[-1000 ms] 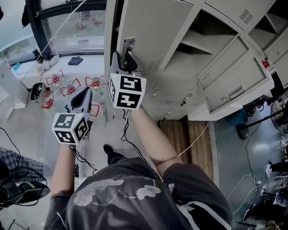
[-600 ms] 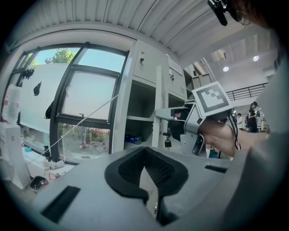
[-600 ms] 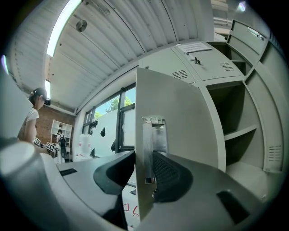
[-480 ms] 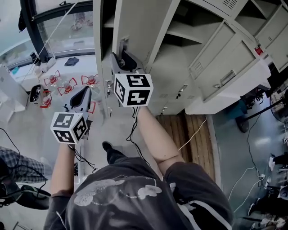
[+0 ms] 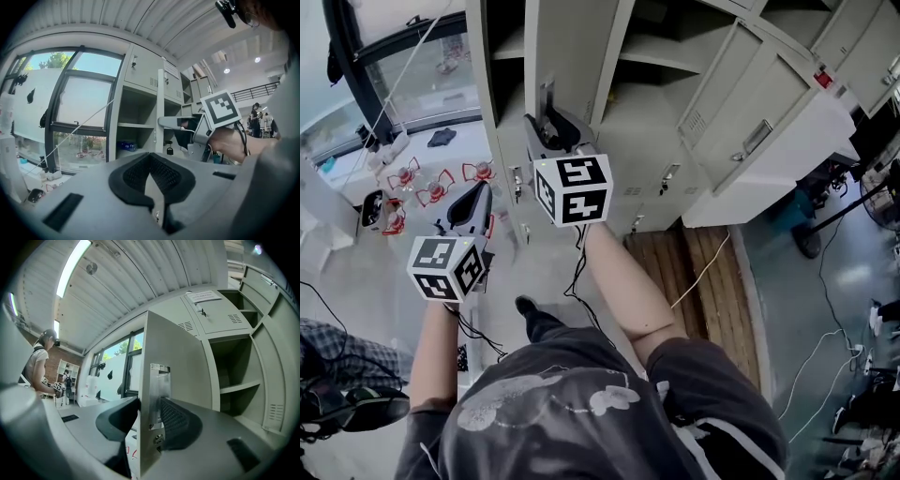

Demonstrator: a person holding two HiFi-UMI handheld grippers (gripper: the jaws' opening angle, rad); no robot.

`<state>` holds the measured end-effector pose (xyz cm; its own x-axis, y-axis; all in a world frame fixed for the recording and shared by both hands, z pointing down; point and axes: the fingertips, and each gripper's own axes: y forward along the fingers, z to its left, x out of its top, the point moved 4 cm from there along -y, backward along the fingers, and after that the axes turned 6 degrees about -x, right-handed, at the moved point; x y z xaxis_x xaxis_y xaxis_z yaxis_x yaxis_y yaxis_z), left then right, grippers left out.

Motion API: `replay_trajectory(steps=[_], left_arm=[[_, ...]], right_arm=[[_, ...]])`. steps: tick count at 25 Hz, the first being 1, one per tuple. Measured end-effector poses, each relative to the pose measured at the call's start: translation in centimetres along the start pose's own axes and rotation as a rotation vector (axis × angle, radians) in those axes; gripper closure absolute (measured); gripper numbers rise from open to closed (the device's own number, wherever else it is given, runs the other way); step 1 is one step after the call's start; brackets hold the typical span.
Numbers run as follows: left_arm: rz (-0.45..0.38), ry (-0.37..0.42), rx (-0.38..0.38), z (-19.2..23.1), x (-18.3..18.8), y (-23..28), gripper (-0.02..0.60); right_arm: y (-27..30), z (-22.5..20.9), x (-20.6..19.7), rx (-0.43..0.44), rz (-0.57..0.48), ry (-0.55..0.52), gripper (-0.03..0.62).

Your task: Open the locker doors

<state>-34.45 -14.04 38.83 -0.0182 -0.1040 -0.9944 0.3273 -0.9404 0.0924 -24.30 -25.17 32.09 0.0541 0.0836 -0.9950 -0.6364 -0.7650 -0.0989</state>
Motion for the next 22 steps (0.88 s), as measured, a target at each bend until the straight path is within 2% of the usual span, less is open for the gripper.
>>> replay_trajectory(steps=[11,22], left_arm=[[-0.009,0.008,-0.036,-1.7,0.2,0.5,0.572],[-0.017,-0.021,-0.087,-3.6,0.1,1.4,0.572]], right_arm=[[-3.2,-1.5,0.4,-0.044,-0.019,-0.106,0.428],[-7.4,-4.7,0.8,-0.105,-0.035,-0.098,0.482]])
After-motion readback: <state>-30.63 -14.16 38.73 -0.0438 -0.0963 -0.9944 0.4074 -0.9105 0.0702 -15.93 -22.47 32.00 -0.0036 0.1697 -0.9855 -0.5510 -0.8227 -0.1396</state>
